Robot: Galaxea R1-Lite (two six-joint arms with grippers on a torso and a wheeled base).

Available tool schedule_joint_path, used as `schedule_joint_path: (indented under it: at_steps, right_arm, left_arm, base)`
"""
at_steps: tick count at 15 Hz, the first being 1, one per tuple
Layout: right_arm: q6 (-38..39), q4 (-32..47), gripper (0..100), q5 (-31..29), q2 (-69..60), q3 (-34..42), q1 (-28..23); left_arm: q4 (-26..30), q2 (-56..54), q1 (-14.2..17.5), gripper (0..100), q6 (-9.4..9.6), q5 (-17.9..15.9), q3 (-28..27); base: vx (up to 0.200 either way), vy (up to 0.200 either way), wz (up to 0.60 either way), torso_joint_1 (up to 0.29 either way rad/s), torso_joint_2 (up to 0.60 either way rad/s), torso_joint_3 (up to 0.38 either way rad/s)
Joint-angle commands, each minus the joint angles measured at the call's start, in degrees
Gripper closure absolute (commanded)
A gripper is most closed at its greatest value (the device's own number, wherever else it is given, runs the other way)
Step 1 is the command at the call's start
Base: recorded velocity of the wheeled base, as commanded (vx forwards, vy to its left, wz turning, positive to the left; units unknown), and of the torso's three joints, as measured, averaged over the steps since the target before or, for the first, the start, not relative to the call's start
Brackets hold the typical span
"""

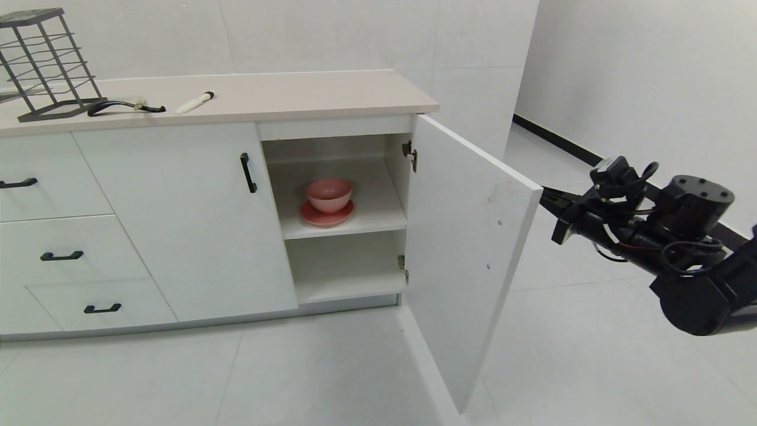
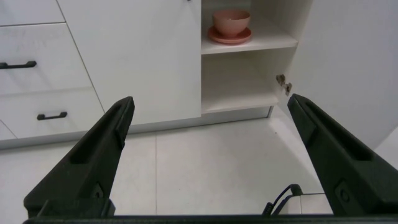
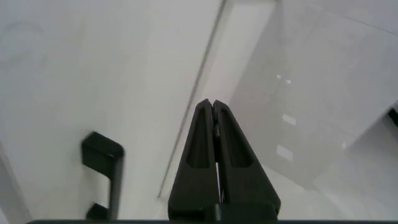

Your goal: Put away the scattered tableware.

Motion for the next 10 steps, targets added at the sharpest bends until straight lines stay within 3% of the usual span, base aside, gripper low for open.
schedule_joint_path:
  at_steps: [1, 10]
  right_arm:
    - [-0.54, 0.01, 100, 0.29, 3.43, -1.18, 1.80]
    - [-1.15, -0.70, 100, 1.17, 1.06, 2.60, 5.67]
  left_arm:
    - [0.00, 0.00, 0.01, 0, 0.04, 0.01, 0.00]
    - [0.00, 0.00, 0.01, 0, -0.05, 0.01, 0.00]
  base:
    - [0.000, 0.000, 0.00, 0.000, 0.00, 0.000]
    - [0.000, 0.000, 0.00, 0.000, 0.00, 0.000]
